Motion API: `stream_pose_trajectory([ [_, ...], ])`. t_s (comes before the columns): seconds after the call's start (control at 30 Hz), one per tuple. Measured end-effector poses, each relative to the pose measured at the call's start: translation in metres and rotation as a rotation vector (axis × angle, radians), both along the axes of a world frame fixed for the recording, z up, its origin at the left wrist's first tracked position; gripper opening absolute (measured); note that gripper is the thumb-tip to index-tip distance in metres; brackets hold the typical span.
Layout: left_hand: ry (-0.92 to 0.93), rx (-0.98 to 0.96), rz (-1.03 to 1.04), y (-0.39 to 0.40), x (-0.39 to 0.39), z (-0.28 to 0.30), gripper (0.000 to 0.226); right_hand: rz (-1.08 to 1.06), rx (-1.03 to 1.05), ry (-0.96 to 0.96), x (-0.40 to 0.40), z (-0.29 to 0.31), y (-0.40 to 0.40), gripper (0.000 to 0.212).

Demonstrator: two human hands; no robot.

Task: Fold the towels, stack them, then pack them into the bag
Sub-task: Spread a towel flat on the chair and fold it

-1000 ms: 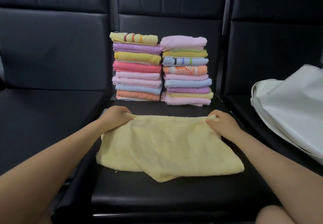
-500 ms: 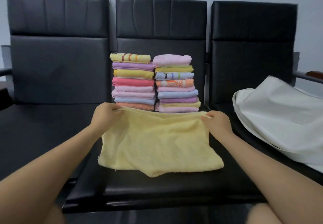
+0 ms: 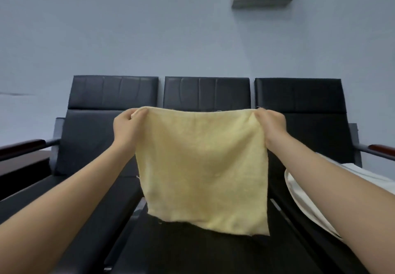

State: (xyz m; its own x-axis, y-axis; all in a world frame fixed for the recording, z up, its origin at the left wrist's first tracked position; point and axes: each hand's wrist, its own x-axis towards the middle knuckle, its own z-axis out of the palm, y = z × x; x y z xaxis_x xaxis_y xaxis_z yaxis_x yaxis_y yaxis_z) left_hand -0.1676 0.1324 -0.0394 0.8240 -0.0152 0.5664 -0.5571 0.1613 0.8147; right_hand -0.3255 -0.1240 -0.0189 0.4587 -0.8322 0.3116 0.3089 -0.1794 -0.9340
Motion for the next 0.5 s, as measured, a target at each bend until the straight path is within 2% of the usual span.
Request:
stream_pose_trajectory([
  [0.07, -0.003, -0.029, -0.031, 0.006, -0.005, 0.018, 0.011, 0.051, 0.032, -0.032, -0.007, 0.018, 0.003, 0.019],
  [0.13, 0.022, -0.044, -0.047, 0.009, -0.009, 0.033, 0.009, 0.12, 0.057, -0.011, -0.016, 0.032, 0.006, 0.005],
  [0.2, 0.129, -0.042, -0.067, 0.01, -0.011, 0.045, 0.012, 0.206, 0.077, 0.03, -0.024, 0.04, 0.006, 0.007],
  [0.27, 0.274, 0.004, -0.121, 0.011, -0.007, 0.05, 0.006, 0.254, 0.104, 0.058, -0.028, 0.041, 0.002, 0.008],
  [0.3, 0.324, 0.031, -0.156, 0.011, -0.001, 0.047, 0.014, 0.248, 0.125, 0.069, -0.026, 0.037, -0.002, 0.009],
  [0.37, 0.373, 0.08, -0.169, 0.009, 0.008, 0.038, 0.031, 0.217, 0.135, 0.078, -0.02, 0.027, -0.01, 0.029],
  [0.43, 0.376, 0.11, -0.118, 0.002, 0.019, 0.016, 0.026, 0.147, 0.077, 0.114, -0.007, 0.008, -0.019, 0.036],
  [0.5, 0.309, 0.192, -0.056, -0.007, 0.026, -0.013, 0.014, 0.001, -0.094, 0.258, 0.006, -0.022, -0.026, 0.031],
])
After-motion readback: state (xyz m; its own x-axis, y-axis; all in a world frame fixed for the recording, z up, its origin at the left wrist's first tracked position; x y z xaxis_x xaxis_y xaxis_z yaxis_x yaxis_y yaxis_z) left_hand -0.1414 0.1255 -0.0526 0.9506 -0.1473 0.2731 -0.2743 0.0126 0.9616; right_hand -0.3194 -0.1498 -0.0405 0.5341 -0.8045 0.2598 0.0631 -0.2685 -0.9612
